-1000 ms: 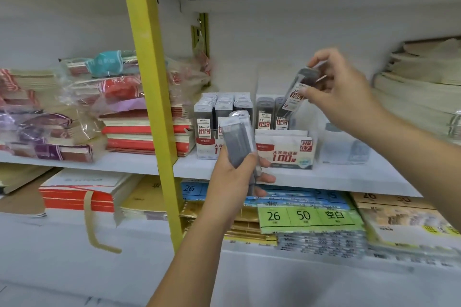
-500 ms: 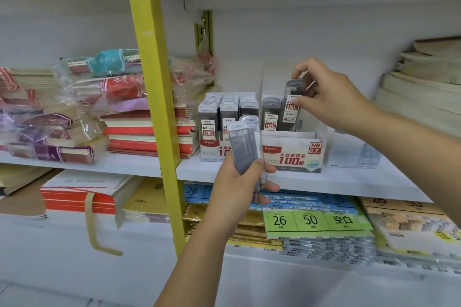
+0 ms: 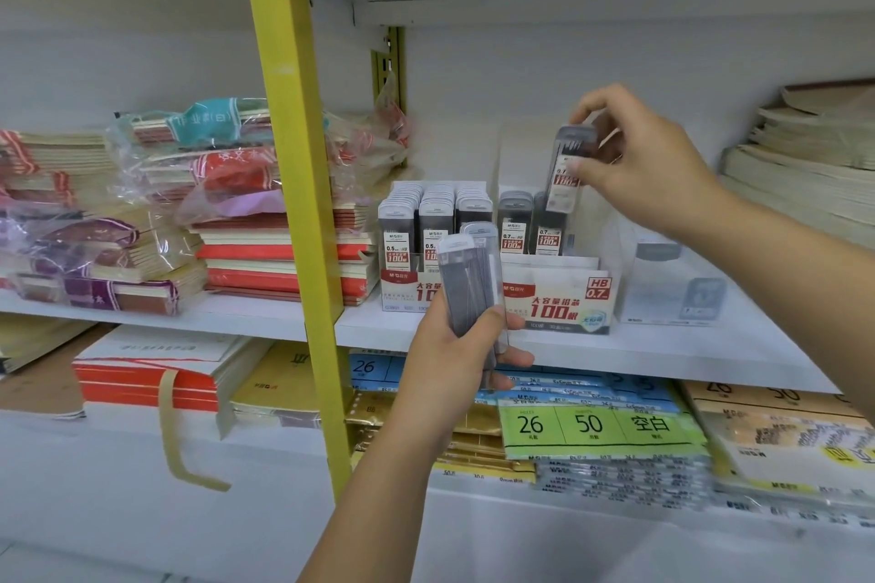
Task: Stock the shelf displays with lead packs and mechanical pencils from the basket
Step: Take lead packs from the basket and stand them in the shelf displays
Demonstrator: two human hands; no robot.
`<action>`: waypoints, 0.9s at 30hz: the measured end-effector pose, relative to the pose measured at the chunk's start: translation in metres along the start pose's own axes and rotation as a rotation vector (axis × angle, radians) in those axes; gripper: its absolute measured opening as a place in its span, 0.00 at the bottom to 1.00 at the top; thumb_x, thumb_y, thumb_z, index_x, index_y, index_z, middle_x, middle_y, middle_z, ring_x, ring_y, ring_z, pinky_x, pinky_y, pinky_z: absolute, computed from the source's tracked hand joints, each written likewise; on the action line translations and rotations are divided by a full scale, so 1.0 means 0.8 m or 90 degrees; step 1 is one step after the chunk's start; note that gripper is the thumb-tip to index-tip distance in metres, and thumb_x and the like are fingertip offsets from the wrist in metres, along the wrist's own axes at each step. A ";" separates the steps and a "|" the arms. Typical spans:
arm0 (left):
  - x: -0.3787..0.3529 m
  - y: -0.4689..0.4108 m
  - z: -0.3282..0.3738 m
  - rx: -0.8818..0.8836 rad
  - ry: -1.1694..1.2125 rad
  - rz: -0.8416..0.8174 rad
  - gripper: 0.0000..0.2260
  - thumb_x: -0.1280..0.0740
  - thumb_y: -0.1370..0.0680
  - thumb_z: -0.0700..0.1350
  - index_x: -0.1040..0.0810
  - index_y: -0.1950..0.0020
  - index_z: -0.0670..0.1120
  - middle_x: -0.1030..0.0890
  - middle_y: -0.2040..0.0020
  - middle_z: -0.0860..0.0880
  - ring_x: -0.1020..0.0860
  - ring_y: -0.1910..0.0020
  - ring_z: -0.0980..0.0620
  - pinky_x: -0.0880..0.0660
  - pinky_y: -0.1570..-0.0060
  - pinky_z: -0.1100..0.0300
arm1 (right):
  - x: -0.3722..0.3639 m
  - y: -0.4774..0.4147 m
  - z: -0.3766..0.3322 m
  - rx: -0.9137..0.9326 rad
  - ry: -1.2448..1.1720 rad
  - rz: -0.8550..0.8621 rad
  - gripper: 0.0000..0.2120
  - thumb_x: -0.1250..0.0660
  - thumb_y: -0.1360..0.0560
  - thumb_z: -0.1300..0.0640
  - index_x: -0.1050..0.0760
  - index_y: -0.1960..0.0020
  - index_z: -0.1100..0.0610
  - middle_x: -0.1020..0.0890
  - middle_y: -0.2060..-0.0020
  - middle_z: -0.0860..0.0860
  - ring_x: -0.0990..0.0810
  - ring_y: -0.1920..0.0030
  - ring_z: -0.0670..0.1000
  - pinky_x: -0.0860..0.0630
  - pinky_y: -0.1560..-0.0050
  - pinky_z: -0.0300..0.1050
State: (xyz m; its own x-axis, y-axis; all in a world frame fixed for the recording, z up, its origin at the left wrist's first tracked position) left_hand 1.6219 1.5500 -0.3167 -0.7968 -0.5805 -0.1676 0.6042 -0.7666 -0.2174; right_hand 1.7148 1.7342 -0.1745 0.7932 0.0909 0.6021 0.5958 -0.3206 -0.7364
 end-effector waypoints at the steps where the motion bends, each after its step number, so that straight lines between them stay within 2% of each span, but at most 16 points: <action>1: 0.000 -0.001 0.000 -0.003 0.003 0.000 0.08 0.34 0.18 0.44 0.26 0.42 0.57 0.14 0.52 0.53 0.14 0.59 0.50 0.19 0.67 0.59 | 0.007 -0.003 0.000 0.002 0.008 0.013 0.20 0.28 0.29 0.60 0.33 0.50 0.39 0.22 0.60 0.45 0.23 0.63 0.41 0.30 0.61 0.36; 5: -0.004 -0.001 0.001 -0.011 0.014 -0.006 0.08 0.35 0.18 0.43 0.26 0.41 0.54 0.14 0.51 0.50 0.14 0.60 0.50 0.18 0.67 0.59 | 0.014 -0.005 0.009 -0.011 0.076 -0.045 0.17 0.29 0.29 0.59 0.32 0.50 0.41 0.21 0.60 0.45 0.23 0.62 0.43 0.28 0.59 0.42; 8: -0.006 -0.001 0.001 -0.014 0.014 -0.010 0.08 0.34 0.18 0.44 0.26 0.40 0.52 0.14 0.51 0.51 0.14 0.59 0.49 0.18 0.66 0.60 | 0.004 0.001 0.016 -0.008 0.112 -0.098 0.16 0.29 0.28 0.58 0.31 0.47 0.45 0.21 0.57 0.50 0.23 0.56 0.52 0.26 0.54 0.50; 15: -0.006 -0.001 0.001 -0.015 0.003 -0.019 0.08 0.35 0.18 0.45 0.25 0.39 0.53 0.14 0.52 0.52 0.14 0.57 0.49 0.18 0.65 0.60 | 0.021 -0.011 0.022 0.014 0.083 -0.036 0.18 0.29 0.29 0.60 0.32 0.51 0.41 0.23 0.60 0.47 0.26 0.58 0.52 0.35 0.58 0.45; 20: -0.007 -0.003 0.000 -0.012 0.006 -0.023 0.07 0.35 0.18 0.46 0.26 0.41 0.55 0.14 0.53 0.50 0.14 0.56 0.51 0.17 0.64 0.59 | 0.009 -0.008 0.033 0.003 0.147 -0.110 0.14 0.29 0.28 0.58 0.30 0.51 0.44 0.23 0.60 0.46 0.28 0.54 0.50 0.35 0.58 0.46; 25: -0.009 -0.004 -0.003 -0.003 0.012 -0.033 0.07 0.35 0.18 0.47 0.25 0.40 0.55 0.14 0.53 0.49 0.14 0.54 0.51 0.17 0.63 0.58 | -0.007 -0.001 0.044 -0.010 0.214 -0.132 0.03 0.32 0.25 0.51 0.25 0.52 0.45 0.25 0.52 0.46 0.34 0.46 0.48 0.38 0.50 0.45; 27: -0.009 -0.004 -0.003 0.002 0.014 -0.035 0.08 0.35 0.18 0.47 0.25 0.39 0.54 0.14 0.52 0.50 0.14 0.53 0.51 0.17 0.62 0.58 | -0.011 0.001 0.045 -0.036 0.242 -0.127 0.04 0.34 0.24 0.51 0.22 0.49 0.45 0.28 0.50 0.47 0.36 0.41 0.51 0.39 0.46 0.45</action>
State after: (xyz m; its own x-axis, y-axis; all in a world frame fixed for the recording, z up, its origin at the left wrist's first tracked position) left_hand 1.6258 1.5570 -0.3173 -0.8288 -0.5310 -0.1763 0.5591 -0.7985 -0.2232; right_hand 1.7130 1.7674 -0.1913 0.5538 -0.1933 0.8099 0.7167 -0.3845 -0.5819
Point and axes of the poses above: each hand's wrist, its own y-axis away from the middle knuckle, its own x-axis out of the back of the hand, z = x × y, the point moved 1 cm from there along -y, towards the middle knuckle
